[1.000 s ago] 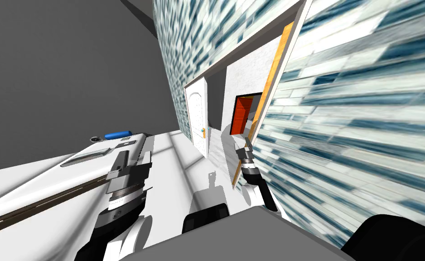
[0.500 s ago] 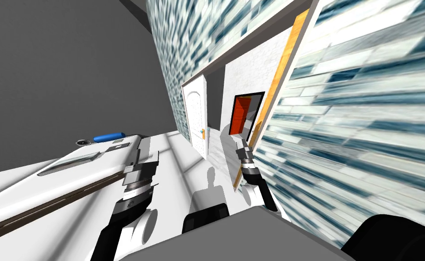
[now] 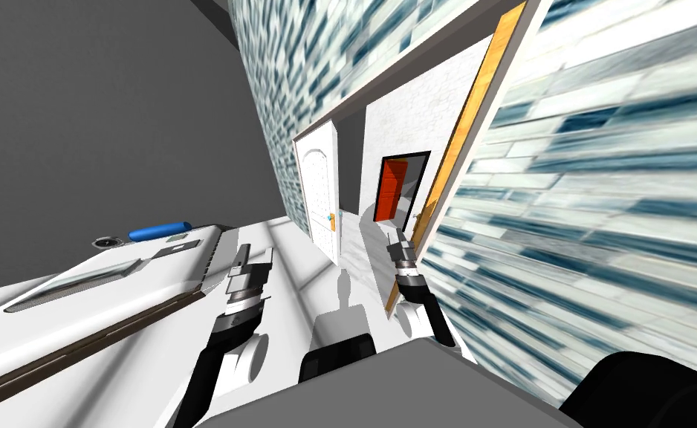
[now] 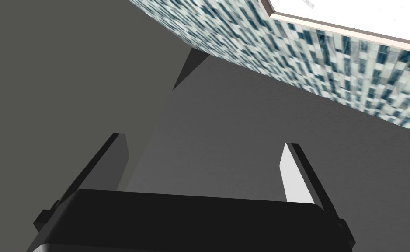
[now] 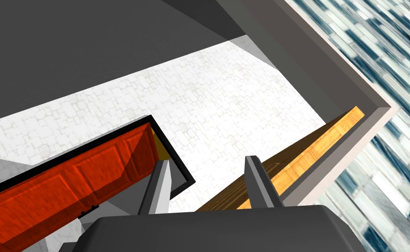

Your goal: Push the door open

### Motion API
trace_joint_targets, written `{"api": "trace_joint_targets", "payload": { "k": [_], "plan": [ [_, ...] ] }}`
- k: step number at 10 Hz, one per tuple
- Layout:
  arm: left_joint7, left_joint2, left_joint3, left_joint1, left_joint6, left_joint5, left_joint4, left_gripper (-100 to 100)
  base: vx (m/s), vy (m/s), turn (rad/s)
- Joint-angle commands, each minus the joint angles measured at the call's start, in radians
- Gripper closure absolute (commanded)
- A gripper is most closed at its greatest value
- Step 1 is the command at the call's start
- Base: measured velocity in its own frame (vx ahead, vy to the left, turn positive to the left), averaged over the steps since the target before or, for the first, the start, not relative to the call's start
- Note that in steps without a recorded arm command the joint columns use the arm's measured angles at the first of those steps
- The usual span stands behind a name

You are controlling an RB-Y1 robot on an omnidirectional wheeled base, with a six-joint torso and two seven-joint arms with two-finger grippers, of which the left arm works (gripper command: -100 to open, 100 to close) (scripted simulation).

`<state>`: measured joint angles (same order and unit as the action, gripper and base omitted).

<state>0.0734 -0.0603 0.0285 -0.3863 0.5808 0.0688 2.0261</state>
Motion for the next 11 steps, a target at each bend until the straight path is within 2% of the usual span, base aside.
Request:
{"api": "trace_joint_targets", "payload": {
  "k": [1, 11],
  "plan": [
    [0.004, -0.004, 0.008, 0.017, 0.000, -0.004, -0.033, -100, 0.107, 0.088, -0.059],
    [0.029, -0.023, 0.050, 0.165, -0.016, -0.029, -0.261, -100, 0.089, 0.072, -0.077]
  ]
}}
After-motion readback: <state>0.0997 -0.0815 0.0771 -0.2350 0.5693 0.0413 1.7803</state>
